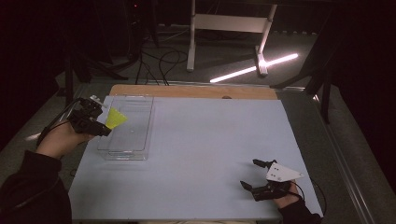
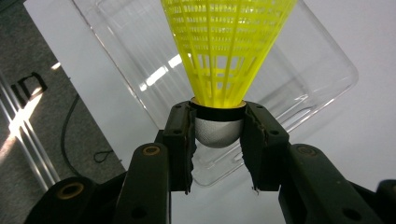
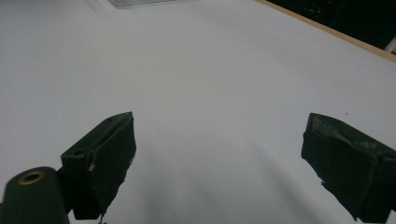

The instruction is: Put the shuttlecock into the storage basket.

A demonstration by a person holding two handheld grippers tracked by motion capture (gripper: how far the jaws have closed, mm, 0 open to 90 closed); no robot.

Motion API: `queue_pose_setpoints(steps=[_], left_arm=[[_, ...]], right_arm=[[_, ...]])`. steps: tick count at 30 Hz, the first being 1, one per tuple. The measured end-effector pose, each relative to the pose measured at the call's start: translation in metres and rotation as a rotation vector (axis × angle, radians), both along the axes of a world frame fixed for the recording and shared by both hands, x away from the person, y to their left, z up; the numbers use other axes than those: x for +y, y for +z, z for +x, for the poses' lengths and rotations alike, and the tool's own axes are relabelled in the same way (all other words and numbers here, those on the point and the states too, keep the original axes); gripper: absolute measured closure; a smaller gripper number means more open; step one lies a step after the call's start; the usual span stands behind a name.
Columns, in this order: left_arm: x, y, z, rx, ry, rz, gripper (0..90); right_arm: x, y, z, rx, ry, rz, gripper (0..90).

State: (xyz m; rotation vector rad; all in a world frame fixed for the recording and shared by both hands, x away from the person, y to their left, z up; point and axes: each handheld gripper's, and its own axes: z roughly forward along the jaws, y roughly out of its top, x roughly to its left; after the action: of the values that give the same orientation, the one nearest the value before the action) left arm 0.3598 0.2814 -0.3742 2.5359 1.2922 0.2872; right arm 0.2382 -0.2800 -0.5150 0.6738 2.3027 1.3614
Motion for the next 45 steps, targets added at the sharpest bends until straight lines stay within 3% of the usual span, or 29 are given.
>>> queue_pose_setpoints(steps=[10,12,28,34,45], left_arm=[[0.006,-0.018,0.001,0.028,0.023,0.018,65.8],[0.007,-0.022,0.001,0.033,0.028,0.005,65.8],[0.018,-0.047,0.001,0.038,0.043,0.004,65.6],[0.017,-0.053,0.002,0.049,0.055,-0.016,65.6],[0.010,-0.061,0.006,0.076,0.045,0.011,65.6]], right_arm=[[0.000,0.000,0.000,-0.001,0.001,0.003,9.9],[0.000,0.000,0.000,0.002,-0.001,0.005,9.9],[0.000,0.000,0.000,0.002,0.001,0.006,9.9],[0.000,0.000,0.000,0.004,-0.001,0.008,9.9],[-0.001,0.000,0.000,0.004,0.001,0.008,10.0]])
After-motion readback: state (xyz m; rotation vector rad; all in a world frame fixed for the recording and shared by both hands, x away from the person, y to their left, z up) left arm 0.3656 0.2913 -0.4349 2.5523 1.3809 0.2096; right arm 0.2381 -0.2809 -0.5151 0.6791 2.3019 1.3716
